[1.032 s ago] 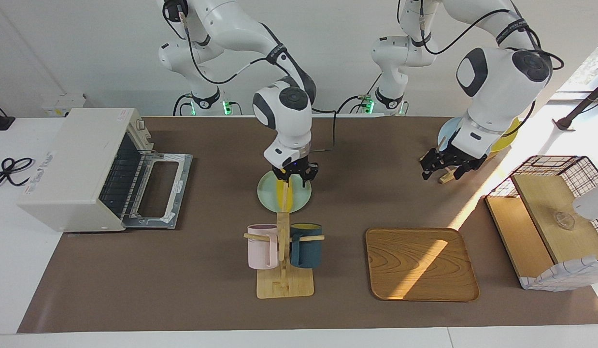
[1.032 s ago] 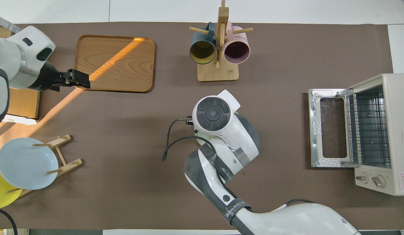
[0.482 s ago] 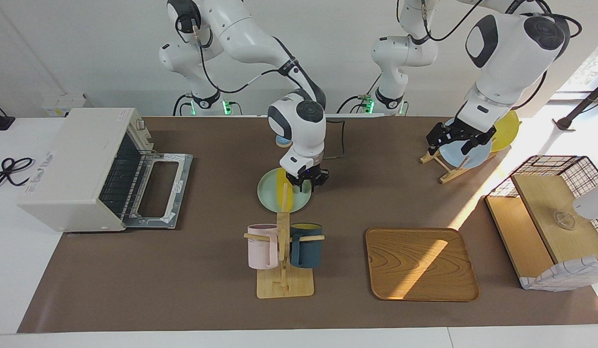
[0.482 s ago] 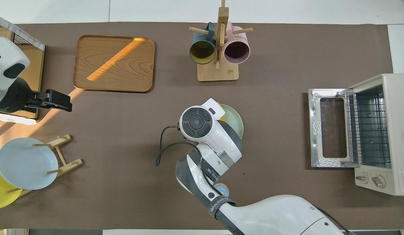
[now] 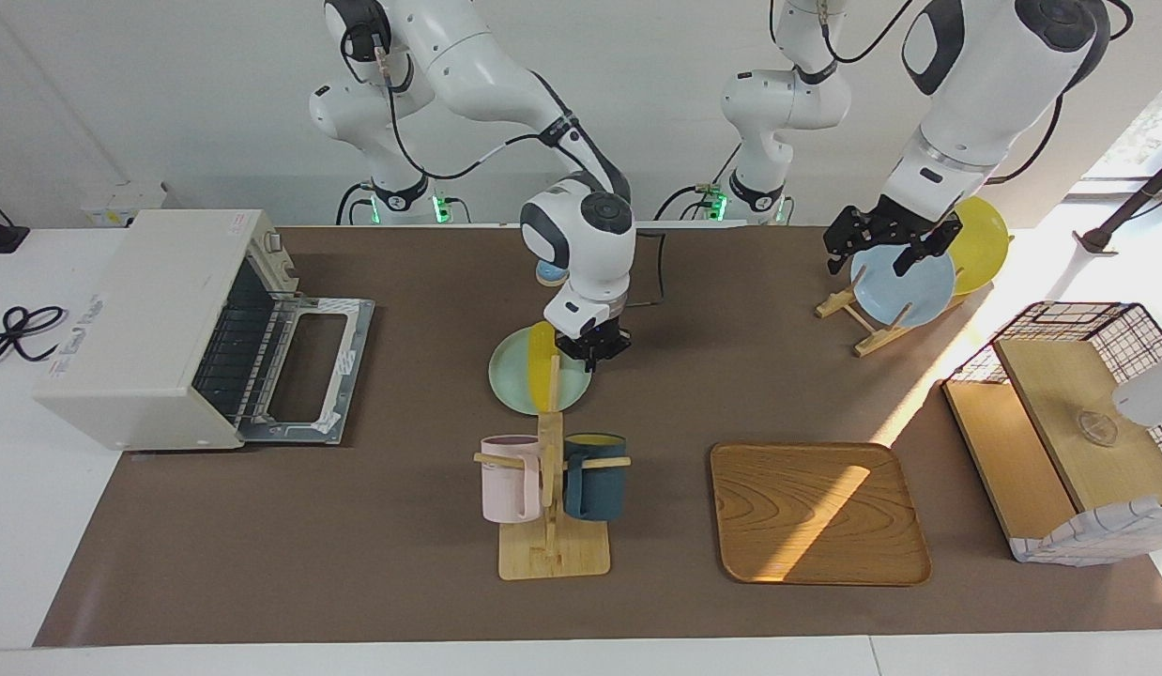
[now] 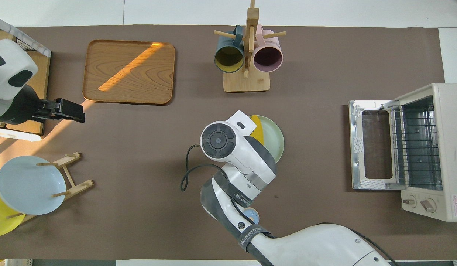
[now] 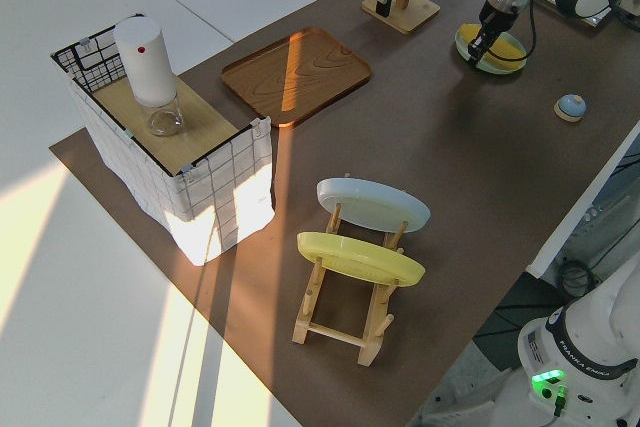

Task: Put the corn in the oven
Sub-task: 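Carry the corn with the right gripper to the open oven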

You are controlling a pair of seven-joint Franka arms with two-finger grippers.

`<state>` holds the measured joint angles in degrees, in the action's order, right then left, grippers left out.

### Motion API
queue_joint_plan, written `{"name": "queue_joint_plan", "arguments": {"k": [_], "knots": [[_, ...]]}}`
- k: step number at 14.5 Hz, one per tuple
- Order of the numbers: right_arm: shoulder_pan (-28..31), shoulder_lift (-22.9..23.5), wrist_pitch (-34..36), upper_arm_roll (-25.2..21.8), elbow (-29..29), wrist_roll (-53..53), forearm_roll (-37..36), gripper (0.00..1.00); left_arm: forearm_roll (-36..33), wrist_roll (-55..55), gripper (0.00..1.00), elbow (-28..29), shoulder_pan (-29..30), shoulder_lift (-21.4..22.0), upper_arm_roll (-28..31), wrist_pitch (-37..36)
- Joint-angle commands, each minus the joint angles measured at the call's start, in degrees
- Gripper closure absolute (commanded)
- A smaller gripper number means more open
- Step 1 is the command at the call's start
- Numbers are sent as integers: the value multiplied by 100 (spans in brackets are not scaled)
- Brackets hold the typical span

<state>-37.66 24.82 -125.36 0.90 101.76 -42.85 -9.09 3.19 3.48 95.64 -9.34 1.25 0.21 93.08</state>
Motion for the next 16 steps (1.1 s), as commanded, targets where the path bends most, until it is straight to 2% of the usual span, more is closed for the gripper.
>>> {"name": "queue_joint_plan", "arguments": {"k": [1,3,7,10,14,16], "knots": [[145,32,1001,6,-620,311,-365,100,-135,-241,0,-10,-86,-107,76,149],[241,-38,1460,-55,-719,488,-505,100,-144,-365,0,-10,-94,-107,155,132],[1091,-757,2340,-55,-361,979,-550,100,-231,-356,0,-10,-103,-81,147,123],[2066,-1399,2332,-46,377,1769,-550,100,-284,-356,0,-1,-94,-72,129,132],[2982,-1804,2297,-46,905,2622,-559,100,-284,-409,0,7,-15,-46,103,140],[3272,-1831,2297,-46,986,2913,-559,100,-284,-392,0,16,-15,-46,137,324]]}}
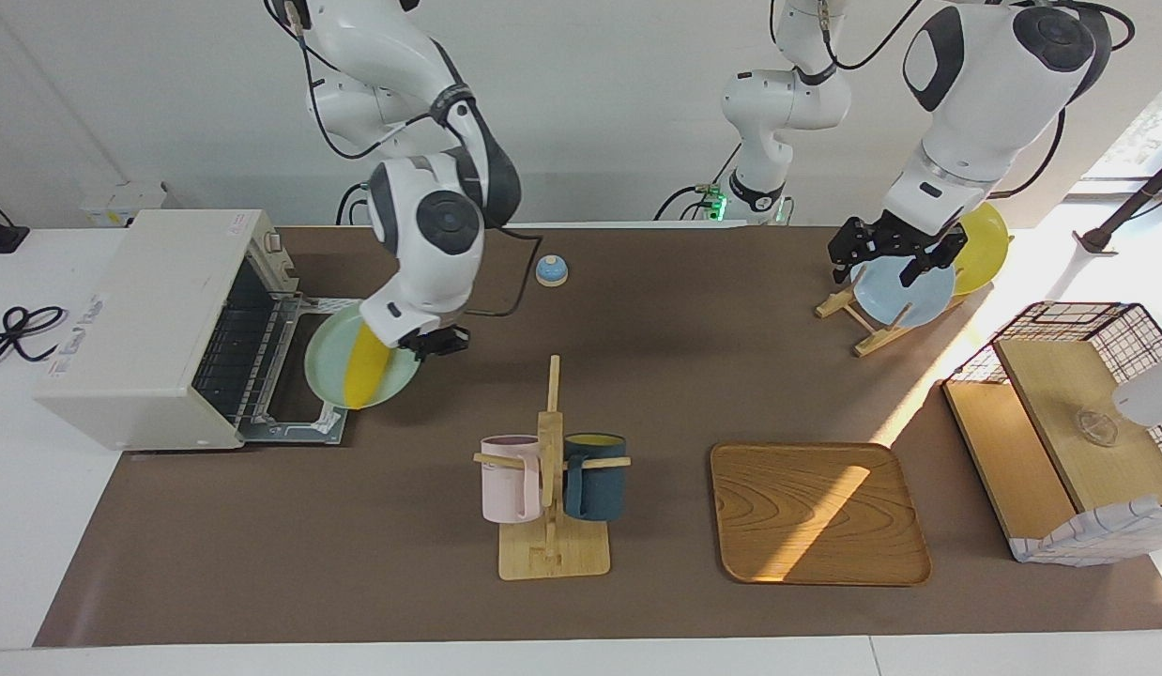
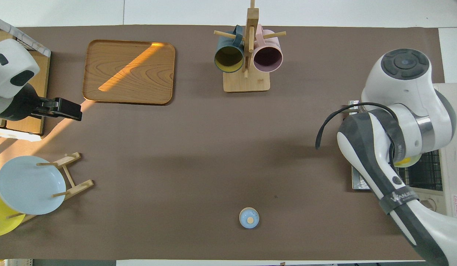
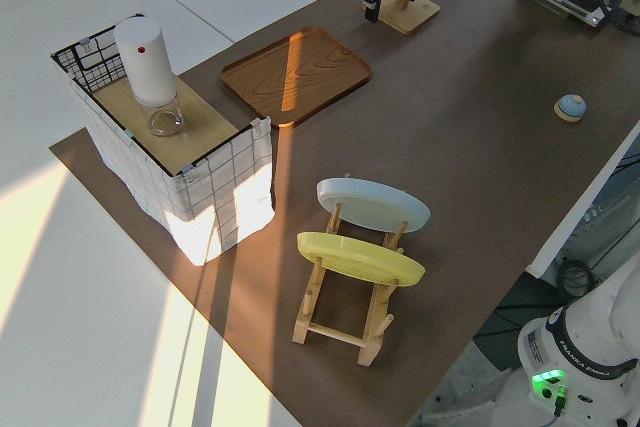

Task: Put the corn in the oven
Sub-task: 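Carry the corn with the right gripper to the open oven, then push the corn into the oven and open the right gripper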

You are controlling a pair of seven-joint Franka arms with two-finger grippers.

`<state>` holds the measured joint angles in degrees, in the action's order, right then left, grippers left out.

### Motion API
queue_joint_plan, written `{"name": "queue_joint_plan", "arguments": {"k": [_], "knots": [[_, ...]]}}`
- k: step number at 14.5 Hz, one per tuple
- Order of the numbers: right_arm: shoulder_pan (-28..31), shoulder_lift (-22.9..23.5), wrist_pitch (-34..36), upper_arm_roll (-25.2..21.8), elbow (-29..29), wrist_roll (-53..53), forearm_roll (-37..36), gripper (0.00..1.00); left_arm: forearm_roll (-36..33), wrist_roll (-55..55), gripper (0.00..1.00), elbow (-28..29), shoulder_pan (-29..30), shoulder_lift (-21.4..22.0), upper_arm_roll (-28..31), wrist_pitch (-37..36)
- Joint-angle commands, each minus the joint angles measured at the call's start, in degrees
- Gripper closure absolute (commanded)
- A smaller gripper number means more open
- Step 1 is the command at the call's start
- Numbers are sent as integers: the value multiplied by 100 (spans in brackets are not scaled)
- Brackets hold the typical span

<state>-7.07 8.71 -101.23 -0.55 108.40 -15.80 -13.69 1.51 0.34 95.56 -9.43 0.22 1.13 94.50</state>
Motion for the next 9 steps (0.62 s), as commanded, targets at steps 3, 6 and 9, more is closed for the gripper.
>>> {"name": "queue_joint_plan", "arguments": {"k": [3,6,9], "knots": [[678,-273,-177,98,506,656,-152,100,-116,-60,0,68,91,109,62,140],[952,-361,-668,90,892,1130,-169,100,-116,-60,0,77,91,118,54,148],[1085,-440,-977,98,1165,1229,-178,100,-116,-60,0,77,91,118,54,157]]}}
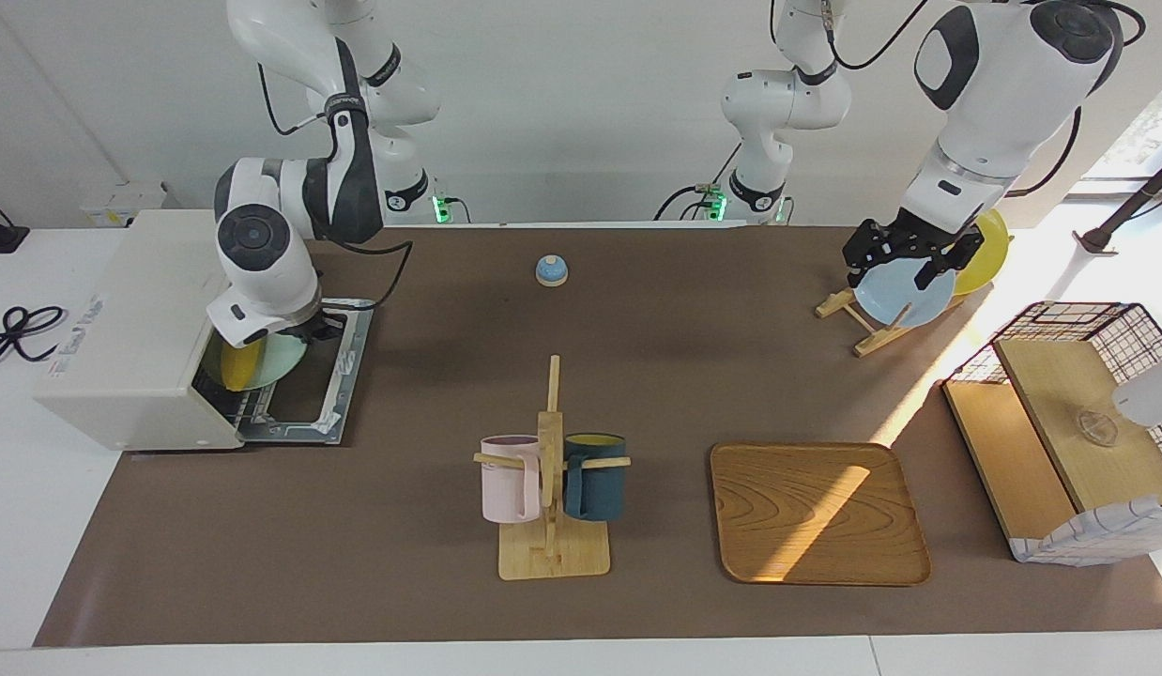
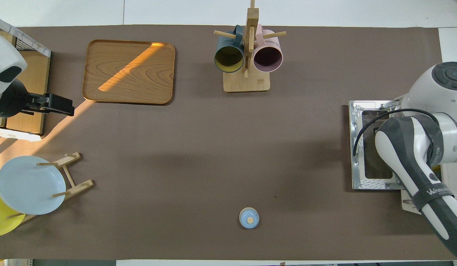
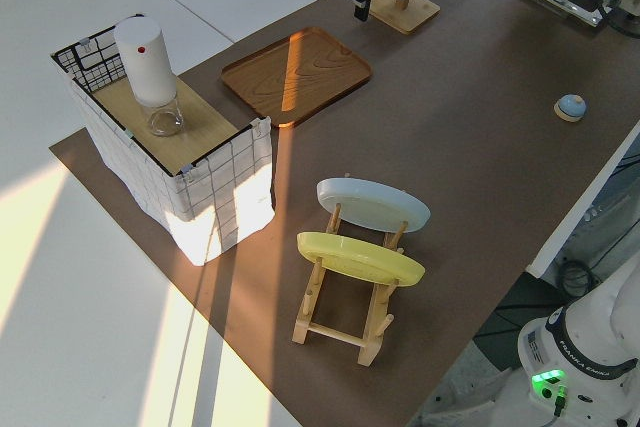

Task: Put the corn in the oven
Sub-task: 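Push the corn into the oven and open the right gripper, then withdraw the right gripper out of the oven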

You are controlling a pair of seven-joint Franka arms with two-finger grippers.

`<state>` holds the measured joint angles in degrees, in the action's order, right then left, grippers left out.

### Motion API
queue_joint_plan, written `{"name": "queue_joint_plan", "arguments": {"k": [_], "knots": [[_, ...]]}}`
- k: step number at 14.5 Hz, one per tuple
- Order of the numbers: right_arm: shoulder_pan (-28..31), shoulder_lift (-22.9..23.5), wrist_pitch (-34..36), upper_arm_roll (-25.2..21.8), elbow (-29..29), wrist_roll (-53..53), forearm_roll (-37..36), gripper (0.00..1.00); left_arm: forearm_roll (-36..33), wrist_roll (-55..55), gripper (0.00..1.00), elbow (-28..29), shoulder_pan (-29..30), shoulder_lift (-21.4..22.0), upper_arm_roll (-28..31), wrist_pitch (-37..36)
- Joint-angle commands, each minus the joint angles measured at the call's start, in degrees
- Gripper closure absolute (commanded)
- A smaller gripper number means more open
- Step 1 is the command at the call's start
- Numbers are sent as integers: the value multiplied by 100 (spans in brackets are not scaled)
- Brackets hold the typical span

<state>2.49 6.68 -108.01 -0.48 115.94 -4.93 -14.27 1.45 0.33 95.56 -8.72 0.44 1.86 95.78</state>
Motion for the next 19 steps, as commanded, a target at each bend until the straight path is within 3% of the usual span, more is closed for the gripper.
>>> {"name": "queue_joint_plan", "arguments": {"k": [1,2,4,5,9,10,11,12,17,19], "knots": [[137,-237,-352,92,430,150,-120,100,-109,-59,0,77,19,97,-11,20],[146,-229,-361,92,421,159,-120,100,-109,-59,0,77,19,97,-10,29],[146,-229,-370,92,421,177,-120,80,-109,-59,0,77,19,97,-19,20],[155,-229,-370,92,421,177,-111,75,-109,-59,0,77,19,97,-19,20],[59,-141,-327,101,124,151,-59,72,-109,-59,0,77,19,97,-11,20],[50,-62,-230,144,-34,124,-41,72,-109,-59,0,77,19,97,-19,20],[23,-18,-229,171,-166,107,-15,79,-109,-59,0,77,19,97,-19,20],[-81,17,-299,223,-203,98,142,100,-109,-59,0,77,19,97,-19,29],[-556,183,-1546,241,464,-769,838,100,-109,-59,0,77,19,97,-19,20],[-688,386,-1609,241,465,-1132,829,100,-109,-59,0,77,19,97,-19,20]]}}
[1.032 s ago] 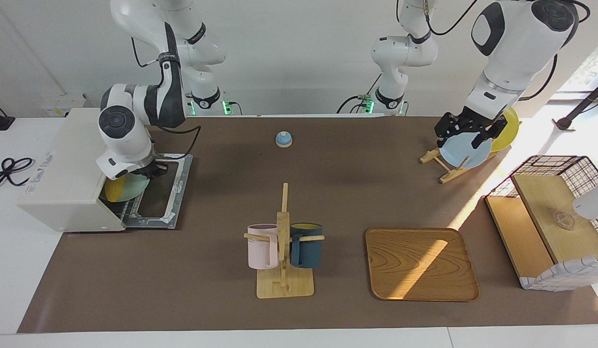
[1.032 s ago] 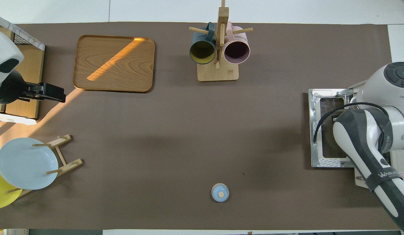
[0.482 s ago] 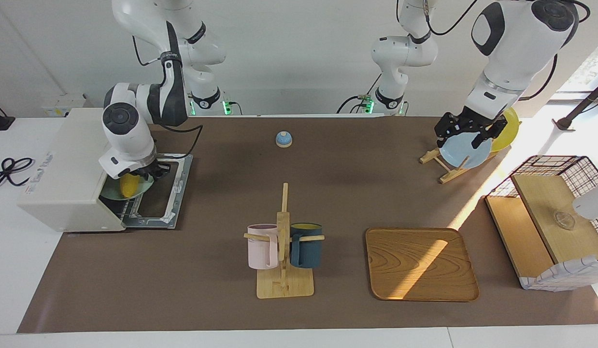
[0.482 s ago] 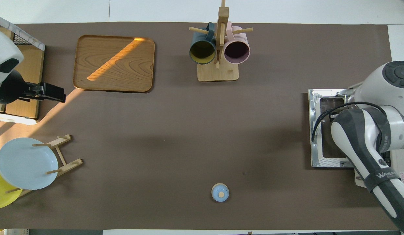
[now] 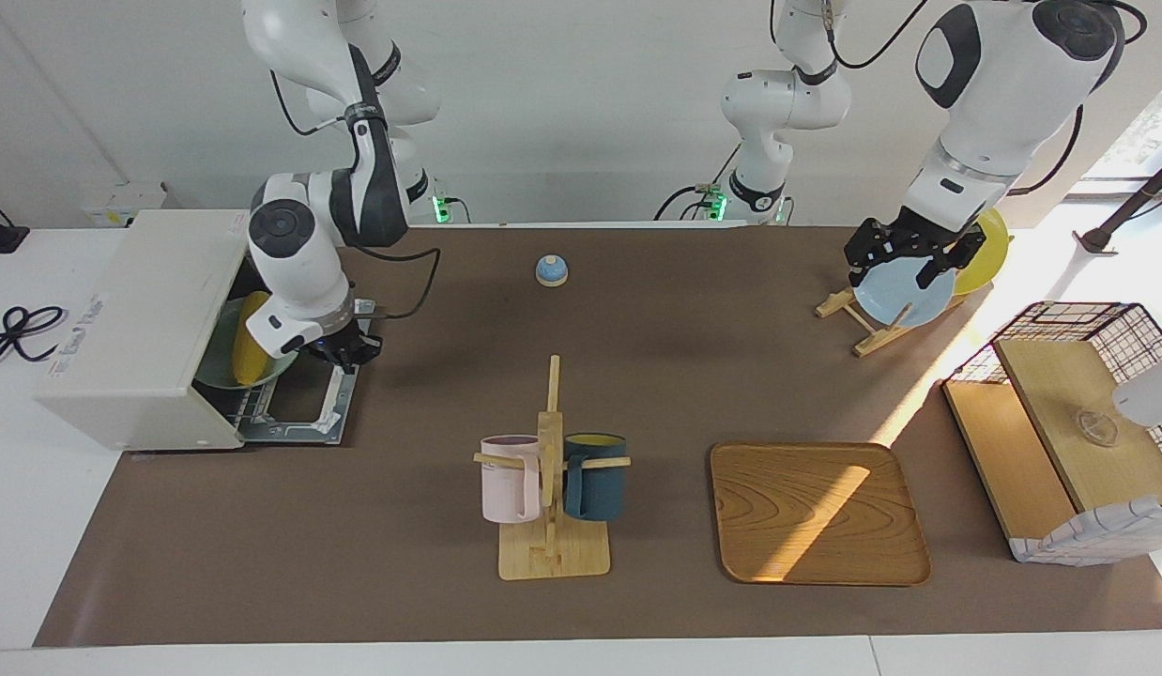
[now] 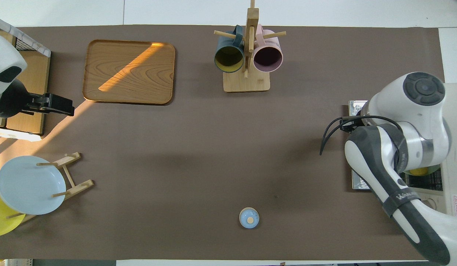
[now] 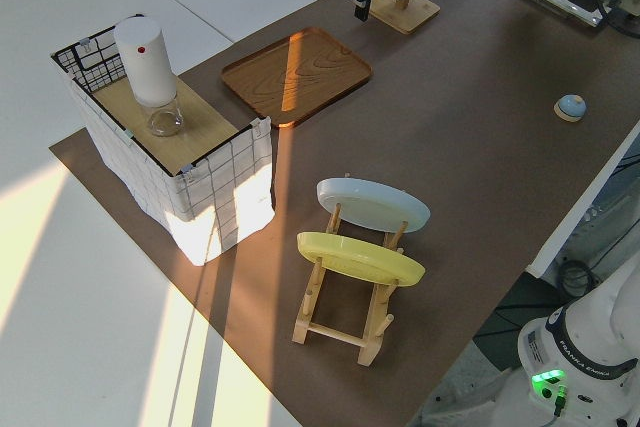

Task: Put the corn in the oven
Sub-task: 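Withdraw the right gripper out of the oven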

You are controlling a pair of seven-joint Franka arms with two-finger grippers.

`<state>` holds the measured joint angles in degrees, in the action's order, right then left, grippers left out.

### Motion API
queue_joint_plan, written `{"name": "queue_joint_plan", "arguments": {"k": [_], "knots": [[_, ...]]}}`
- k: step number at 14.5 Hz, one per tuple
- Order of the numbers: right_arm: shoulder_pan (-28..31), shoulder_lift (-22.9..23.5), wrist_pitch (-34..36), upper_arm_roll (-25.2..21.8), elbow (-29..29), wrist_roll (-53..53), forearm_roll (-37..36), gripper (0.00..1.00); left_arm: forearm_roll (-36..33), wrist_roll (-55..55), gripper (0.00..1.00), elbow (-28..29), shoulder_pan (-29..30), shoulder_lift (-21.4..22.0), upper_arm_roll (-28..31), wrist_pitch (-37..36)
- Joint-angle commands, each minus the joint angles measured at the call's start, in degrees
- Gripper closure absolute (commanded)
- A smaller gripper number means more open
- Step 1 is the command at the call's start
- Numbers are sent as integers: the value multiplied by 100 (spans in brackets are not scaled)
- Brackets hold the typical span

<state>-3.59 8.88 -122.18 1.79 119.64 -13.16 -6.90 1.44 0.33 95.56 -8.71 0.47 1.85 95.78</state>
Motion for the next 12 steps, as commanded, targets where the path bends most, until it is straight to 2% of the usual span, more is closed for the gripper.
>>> {"name": "queue_joint_plan", "arguments": {"k": [1,4,8,12], "knots": [[-97,210,-209,5,112,-328,92,100,-109,-59,0,77,19,94,-18,20],[-98,245,-271,-12,288,-346,-91,100,-109,-59,0,77,19,94,-18,20],[-36,237,-69,-12,288,-328,-1005,100,-109,-59,0,77,19,94,-18,20],[-45,210,203,-12,253,-311,-1532,100,-109,-59,0,77,19,94,-18,29]]}}
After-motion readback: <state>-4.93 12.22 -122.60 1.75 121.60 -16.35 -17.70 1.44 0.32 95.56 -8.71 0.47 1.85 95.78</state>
